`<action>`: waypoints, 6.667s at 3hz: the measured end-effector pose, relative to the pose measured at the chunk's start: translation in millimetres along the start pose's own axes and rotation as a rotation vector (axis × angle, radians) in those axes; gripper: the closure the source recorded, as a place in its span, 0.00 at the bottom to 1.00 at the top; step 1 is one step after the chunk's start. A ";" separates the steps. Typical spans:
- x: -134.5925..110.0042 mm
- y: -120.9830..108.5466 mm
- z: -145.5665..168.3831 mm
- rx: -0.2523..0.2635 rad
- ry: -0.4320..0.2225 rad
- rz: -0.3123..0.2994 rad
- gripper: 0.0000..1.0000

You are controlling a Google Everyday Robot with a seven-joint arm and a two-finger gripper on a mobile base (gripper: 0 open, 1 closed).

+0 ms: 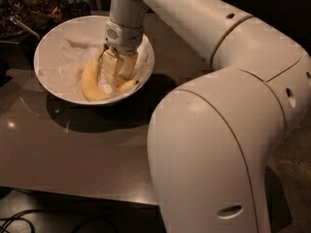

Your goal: Pick banana from white bowl

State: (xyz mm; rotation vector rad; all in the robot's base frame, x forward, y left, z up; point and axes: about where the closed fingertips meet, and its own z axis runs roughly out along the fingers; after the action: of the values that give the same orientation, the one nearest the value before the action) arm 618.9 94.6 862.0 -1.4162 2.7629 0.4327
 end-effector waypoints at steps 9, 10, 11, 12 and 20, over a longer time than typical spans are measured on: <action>-10.7 20.4 -3.3 0.000 0.008 -0.108 0.56; -10.7 17.9 -1.6 -0.002 0.009 -0.101 0.57; -10.7 14.7 1.7 -0.003 0.013 -0.092 0.59; -11.2 13.3 4.8 -0.007 0.019 -0.087 0.61; -30.9 4.8 27.8 -0.021 0.006 -0.072 1.00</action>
Offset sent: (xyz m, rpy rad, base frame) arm -0.0298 -0.0068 0.0218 0.0056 -0.0015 0.1116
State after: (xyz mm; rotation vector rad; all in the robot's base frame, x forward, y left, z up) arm 630.1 128.7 840.4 -1.5186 2.7098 0.4577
